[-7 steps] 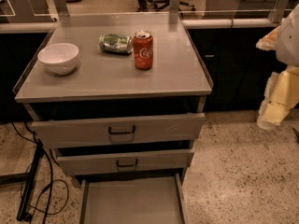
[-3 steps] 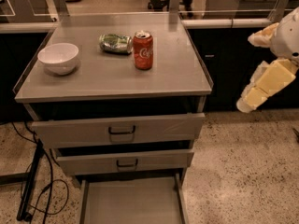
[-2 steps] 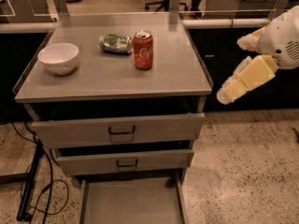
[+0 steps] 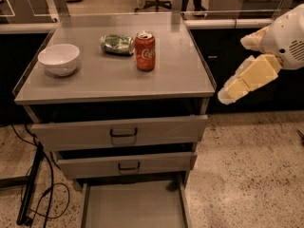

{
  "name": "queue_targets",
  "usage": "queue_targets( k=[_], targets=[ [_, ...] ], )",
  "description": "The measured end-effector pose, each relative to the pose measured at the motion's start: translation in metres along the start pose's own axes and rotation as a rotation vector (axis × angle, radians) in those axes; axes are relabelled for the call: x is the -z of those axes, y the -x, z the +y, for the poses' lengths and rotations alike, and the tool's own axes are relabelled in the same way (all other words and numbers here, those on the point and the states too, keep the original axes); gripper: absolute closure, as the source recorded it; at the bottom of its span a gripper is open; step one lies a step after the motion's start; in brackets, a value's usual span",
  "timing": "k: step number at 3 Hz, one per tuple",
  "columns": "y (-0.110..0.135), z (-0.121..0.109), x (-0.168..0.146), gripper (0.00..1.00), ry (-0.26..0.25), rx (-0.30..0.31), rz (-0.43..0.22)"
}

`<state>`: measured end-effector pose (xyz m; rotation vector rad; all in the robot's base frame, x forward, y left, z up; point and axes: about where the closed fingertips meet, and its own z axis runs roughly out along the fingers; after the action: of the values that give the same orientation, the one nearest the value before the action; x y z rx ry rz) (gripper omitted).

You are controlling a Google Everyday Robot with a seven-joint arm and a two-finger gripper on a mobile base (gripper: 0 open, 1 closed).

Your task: Place coke can into bottom drawer

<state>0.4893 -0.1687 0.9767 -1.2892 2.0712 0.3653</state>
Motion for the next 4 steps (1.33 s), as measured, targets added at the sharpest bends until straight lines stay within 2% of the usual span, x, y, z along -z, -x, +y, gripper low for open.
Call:
queue_targets(
  k=[1, 3, 4],
  targets=[
    [0.011, 0.003, -0.018, 0.0, -0.011, -0.018, -0.068],
    [0.056, 0.006, -0.081, 0.0, -0.082, -0.03, -0.286],
    [0.093, -0.014, -0.109, 0.0, -0.14, -0.039, -0.329]
  ],
)
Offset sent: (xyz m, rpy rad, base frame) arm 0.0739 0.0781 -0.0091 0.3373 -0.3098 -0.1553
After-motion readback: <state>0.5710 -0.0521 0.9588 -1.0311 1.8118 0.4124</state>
